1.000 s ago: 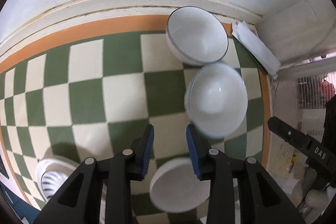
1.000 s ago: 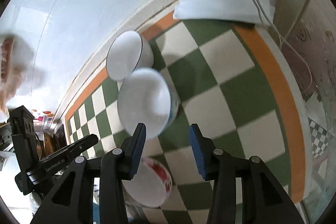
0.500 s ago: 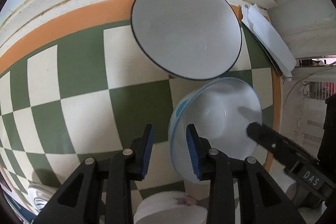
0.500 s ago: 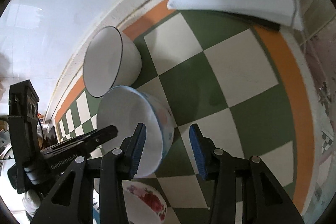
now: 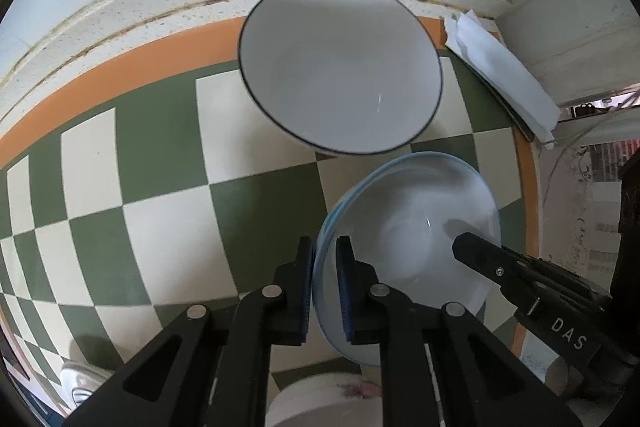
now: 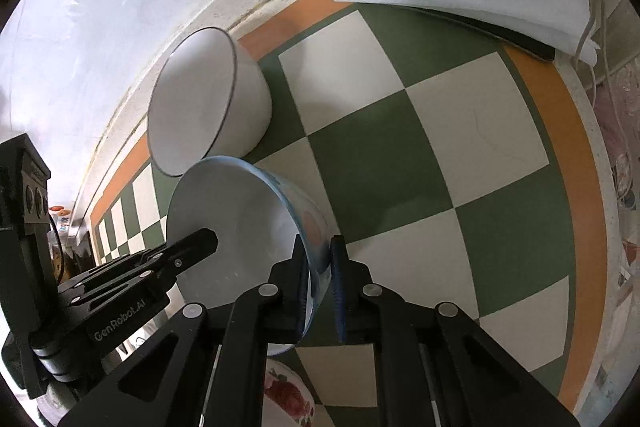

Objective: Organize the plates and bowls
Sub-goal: 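Grip the blue-dotted bowl rim with both tools and lift the nested bowls, then carry the nested bowls with both tools into the black-rimmed white bowl, then grip the black-rimmed bowl rim with both tools and lift the bowl stack, then set the bowl stack on the mat and open both tools, then grip the bowl stack rim with both tools and lift it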

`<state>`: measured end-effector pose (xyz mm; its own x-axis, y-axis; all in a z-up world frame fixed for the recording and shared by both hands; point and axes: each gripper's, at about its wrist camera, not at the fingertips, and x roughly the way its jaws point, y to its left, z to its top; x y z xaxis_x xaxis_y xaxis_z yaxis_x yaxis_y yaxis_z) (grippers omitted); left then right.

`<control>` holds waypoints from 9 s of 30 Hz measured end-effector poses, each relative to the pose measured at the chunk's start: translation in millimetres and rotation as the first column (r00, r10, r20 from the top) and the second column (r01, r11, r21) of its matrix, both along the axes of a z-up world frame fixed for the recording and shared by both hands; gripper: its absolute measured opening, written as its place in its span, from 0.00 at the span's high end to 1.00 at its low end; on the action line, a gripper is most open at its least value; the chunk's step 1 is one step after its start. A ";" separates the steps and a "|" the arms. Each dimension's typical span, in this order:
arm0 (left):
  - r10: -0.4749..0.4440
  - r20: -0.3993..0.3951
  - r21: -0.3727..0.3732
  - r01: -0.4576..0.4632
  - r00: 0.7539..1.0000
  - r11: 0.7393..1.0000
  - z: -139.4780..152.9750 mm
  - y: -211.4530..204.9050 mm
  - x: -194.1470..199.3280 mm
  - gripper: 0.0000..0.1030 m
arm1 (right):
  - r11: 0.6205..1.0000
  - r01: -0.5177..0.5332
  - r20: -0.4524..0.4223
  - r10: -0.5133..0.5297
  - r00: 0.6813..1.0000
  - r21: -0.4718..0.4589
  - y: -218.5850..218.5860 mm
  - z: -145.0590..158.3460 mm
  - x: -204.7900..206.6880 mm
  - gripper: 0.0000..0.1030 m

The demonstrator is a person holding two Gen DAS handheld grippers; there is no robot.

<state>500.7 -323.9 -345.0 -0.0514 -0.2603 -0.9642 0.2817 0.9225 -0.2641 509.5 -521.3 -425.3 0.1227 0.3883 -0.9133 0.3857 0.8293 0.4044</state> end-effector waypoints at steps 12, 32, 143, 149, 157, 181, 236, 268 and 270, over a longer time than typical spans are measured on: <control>0.021 0.092 -0.047 -0.016 0.996 0.999 73.7 43.2 -44.6 0.91 | 0.998 -0.053 0.078 0.051 0.996 0.021 38.7 74.9 -39.1 0.89; -0.012 0.025 0.032 0.011 1.000 0.999 60.2 77.8 -124.3 0.90 | 0.988 -0.147 0.037 0.145 0.989 0.051 79.9 80.5 -121.9 0.89; -0.042 0.139 0.016 0.040 0.989 0.999 99.9 62.7 -80.9 0.91 | 0.992 -0.113 0.123 0.119 0.985 -0.050 72.1 120.0 -75.9 0.89; -0.058 0.122 0.013 0.057 0.991 0.998 95.3 74.7 -112.1 0.91 | 0.995 -0.091 0.113 0.095 0.989 -0.035 81.5 121.6 -115.3 0.89; -0.083 0.066 0.035 0.080 0.994 0.996 70.9 80.8 -137.8 0.91 | 0.994 -0.099 0.065 0.101 0.993 -0.044 91.3 100.2 -140.1 0.89; -0.143 0.030 0.134 0.138 0.989 0.981 36.1 62.7 -143.6 0.91 | 0.998 -0.067 -0.033 0.067 0.997 -0.008 81.6 54.8 -140.7 0.89; -0.170 0.248 -0.041 0.185 0.954 0.982 186.6 118.6 -196.0 0.04 | 0.977 0.018 0.219 0.030 0.975 -0.212 98.9 214.4 -248.4 0.10; 0.057 -0.318 -0.108 -0.096 0.947 0.990 -24.3 84.0 -98.9 0.07 | 0.896 0.133 0.022 -0.157 0.987 0.425 54.9 -26.3 -177.2 0.09; 0.057 -0.329 -0.105 -0.096 0.943 0.990 -29.9 82.7 -99.5 0.07 | 0.888 0.127 0.017 -0.150 0.989 0.442 58.8 -36.1 -172.4 0.09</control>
